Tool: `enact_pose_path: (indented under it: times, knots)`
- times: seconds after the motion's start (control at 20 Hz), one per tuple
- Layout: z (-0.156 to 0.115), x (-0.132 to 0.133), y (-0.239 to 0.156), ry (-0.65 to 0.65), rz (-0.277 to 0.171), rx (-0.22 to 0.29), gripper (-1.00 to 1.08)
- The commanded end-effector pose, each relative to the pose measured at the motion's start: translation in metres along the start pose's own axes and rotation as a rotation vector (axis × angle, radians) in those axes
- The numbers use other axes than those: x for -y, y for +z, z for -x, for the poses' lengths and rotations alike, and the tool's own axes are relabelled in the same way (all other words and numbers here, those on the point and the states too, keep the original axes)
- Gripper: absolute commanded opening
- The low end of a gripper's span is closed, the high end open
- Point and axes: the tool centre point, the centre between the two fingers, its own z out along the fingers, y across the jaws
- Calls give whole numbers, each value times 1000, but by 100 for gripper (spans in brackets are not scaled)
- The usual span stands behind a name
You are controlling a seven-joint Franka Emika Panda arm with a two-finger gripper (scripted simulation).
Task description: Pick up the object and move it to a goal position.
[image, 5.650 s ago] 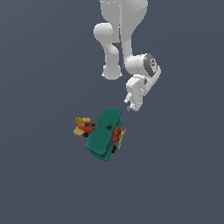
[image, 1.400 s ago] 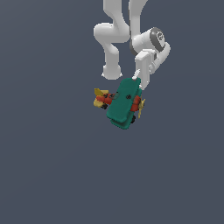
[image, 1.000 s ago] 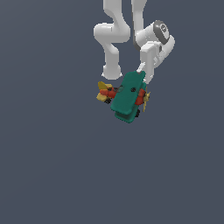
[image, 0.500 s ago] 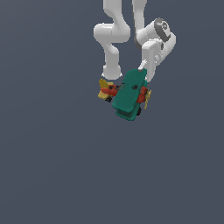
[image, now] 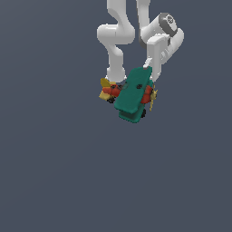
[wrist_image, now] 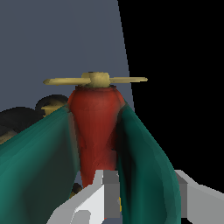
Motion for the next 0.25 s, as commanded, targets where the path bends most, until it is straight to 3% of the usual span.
enact_pose_path:
  times: [0.0,0.2]
  knots:
    - [-2,-8,0,3,4,-2,-100]
    - [-3,-8,0,3,3,-2,-100]
